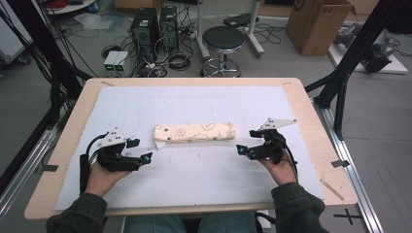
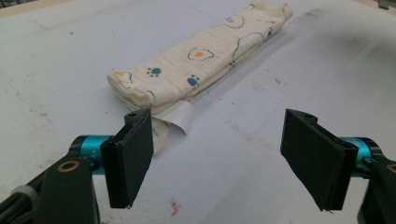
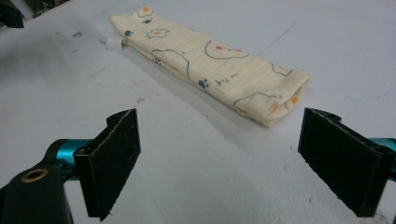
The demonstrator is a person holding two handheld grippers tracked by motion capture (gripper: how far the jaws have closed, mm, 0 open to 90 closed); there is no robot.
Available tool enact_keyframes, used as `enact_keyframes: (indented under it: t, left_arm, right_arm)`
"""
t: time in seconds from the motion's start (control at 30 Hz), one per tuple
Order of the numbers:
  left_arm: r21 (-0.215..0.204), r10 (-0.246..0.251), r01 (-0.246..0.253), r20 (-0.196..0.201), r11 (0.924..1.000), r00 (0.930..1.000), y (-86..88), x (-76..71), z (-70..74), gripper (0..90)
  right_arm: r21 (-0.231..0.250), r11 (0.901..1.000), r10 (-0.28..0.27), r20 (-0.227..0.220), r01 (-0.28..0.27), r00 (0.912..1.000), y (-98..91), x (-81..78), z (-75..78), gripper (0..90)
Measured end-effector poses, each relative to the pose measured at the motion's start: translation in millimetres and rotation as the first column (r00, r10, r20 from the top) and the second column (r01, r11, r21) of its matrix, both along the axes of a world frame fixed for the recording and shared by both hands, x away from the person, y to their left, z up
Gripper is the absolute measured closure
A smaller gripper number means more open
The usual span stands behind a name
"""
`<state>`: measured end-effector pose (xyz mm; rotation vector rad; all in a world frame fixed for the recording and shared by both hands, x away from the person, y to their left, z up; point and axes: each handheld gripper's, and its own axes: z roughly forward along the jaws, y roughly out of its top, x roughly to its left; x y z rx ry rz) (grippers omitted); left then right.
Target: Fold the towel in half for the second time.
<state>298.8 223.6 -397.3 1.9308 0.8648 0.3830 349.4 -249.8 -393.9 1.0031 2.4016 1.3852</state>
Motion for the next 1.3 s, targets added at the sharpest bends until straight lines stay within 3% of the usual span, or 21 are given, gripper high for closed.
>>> enact_keyframes:
  t: [0.37, 0.63, 0.93, 1.3]
  left_arm:
    - [-0.009, 0.006, -0.006, 0.005, 0.9999, 1.0000, 4.6, -10.4, -5.0, 25.9]
    - [-0.014, 0.019, -0.018, 0.004, 0.9997, 0.9998, 11.0, -17.0, -8.6, 25.8]
    - [0.005, 0.029, -0.029, 0.004, 0.9996, 0.9996, 18.6, -29.2, -14.6, 25.5]
    - [-0.004, 0.045, -0.045, 0.017, 0.9990, 0.9989, 25.9, -42.2, -15.5, 24.5]
  right_arm:
    - [0.008, 0.9997, -0.024, -0.015, 0.024, 0.9996, -14.2, -10.8, -9.3, 12.3]
    - [0.020, 0.9990, -0.040, 0.001, 0.040, 0.9992, -24.3, -19.8, -13.6, 12.3]
    - [-0.006, 0.9988, -0.049, -0.010, 0.049, 0.9987, -32.8, -29.5, -21.1, 12.3]
    - [-0.005, 0.9991, -0.042, -0.007, 0.042, 0.9991, -35.5, -44.3, -25.4, 12.3]
